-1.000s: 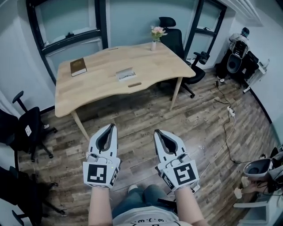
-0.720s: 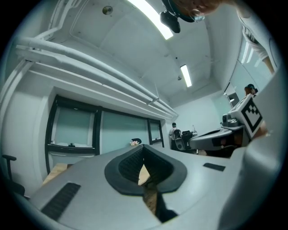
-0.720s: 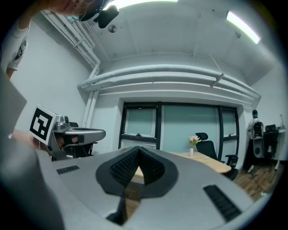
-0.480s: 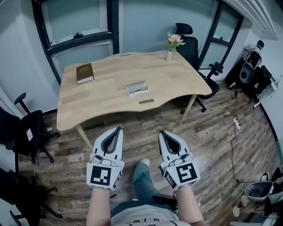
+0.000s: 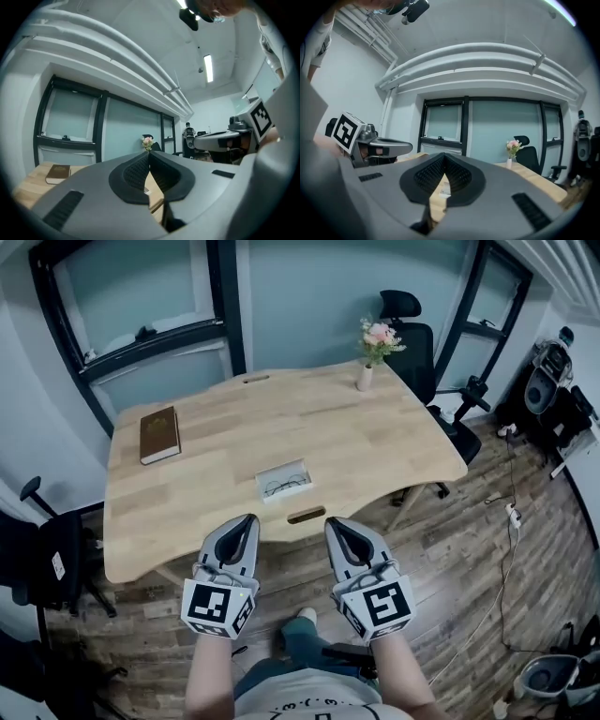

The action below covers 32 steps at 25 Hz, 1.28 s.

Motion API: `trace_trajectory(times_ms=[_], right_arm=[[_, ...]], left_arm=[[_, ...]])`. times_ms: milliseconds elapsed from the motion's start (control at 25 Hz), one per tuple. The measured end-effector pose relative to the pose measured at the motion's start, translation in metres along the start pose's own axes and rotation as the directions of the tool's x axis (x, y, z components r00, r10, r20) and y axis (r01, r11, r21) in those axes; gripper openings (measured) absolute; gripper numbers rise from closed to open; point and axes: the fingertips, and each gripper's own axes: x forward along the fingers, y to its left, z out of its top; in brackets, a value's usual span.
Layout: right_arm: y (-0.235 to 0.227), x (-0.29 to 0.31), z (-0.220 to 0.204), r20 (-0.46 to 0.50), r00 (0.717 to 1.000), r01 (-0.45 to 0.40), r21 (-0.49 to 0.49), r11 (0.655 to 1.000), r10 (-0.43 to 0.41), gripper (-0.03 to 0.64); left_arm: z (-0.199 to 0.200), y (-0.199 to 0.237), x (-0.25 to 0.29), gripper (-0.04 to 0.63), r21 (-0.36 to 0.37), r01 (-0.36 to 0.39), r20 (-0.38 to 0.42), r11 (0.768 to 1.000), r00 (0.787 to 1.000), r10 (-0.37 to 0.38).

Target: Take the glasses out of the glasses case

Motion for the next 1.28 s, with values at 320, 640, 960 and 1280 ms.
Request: trace_trajectory(times_ms=[320,640,960,1280], right_arm=[[-0.074,0.054,-0.025,-0.053,0.998,0.042,0.053,0.998,-0.04,0.011],[-0.111,0.091,-0.053,-0.114,0.991,0.075,0.091,0.993,-0.065,0.011],[-0.142,0.125,-0.088,-0.208,0.975,0.106,0.119,0.987,-0.08,0.011],[-0.156,0.154,-0.122,-0.29,0.954,0.122,0.148,0.982,-0.075,0.011]], left_arm=[[-0.031,0.024,0.094,0.247,-0.071,0.06,-0.13,0.996,0.989,-0.069],[-0.087,0.041,0.153,0.179,0.022,0.193,-0.362,0.981,0.916,-0.172],[-0.183,0.043,0.209,0.127,0.011,0.408,-0.656,0.913,0.692,-0.301],[-0.252,0.048,0.233,0.105,0.01,0.583,-0.849,0.812,0.435,-0.301]])
